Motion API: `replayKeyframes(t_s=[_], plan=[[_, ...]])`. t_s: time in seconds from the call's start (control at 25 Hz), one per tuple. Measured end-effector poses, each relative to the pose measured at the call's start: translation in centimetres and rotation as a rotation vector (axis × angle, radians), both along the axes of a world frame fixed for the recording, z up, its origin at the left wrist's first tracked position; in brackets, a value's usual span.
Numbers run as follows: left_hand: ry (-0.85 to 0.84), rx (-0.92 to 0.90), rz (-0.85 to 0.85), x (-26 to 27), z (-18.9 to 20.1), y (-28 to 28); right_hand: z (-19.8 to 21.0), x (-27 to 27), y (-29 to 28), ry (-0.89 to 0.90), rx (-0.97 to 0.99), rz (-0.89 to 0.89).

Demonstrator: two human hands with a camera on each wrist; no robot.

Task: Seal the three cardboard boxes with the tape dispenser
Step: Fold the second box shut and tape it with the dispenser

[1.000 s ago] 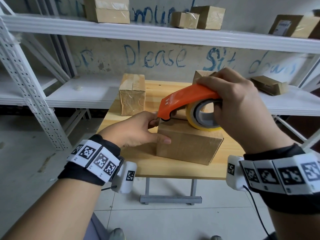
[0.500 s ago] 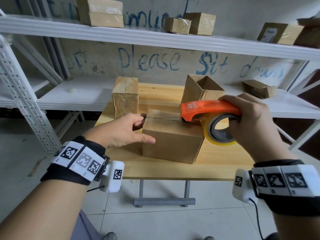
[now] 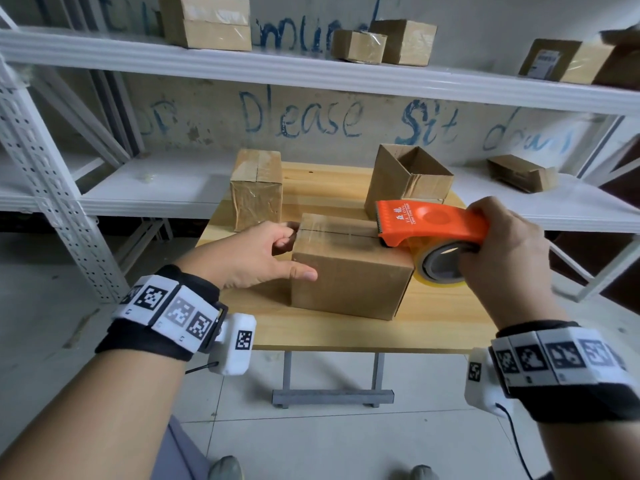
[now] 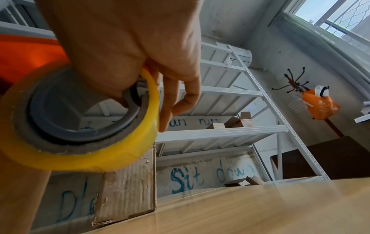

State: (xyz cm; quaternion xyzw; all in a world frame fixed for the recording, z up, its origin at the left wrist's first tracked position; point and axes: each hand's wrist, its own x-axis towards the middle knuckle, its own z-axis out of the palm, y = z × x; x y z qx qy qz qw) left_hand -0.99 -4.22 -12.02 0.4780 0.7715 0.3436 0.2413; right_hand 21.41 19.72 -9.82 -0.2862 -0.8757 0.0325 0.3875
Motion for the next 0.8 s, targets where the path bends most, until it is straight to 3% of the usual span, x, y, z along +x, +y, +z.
replayKeyframes(t_s=[0.28, 0.48, 0.68, 0.8], plan=[[-0.043, 0.006, -0.062, 0.6, 0.6, 0.2, -0.2, 0.5, 0.5, -0.005, -0.014, -0.012], [0.033, -0.003, -0.023, -0.1, 0.2, 0.2, -0.2, 1.3, 1.4, 0.052, -0.027, 0.056], [0.012, -0.002, -0.058, -0.1, 0.6, 0.0, -0.3, 1.5, 1.6, 0.02, -0.038, 0.026], [0.04, -0.034, -0.027, -0.8, 1.1, -1.4, -0.3, 3.3, 3.8, 0.049, -0.114, -0.081]])
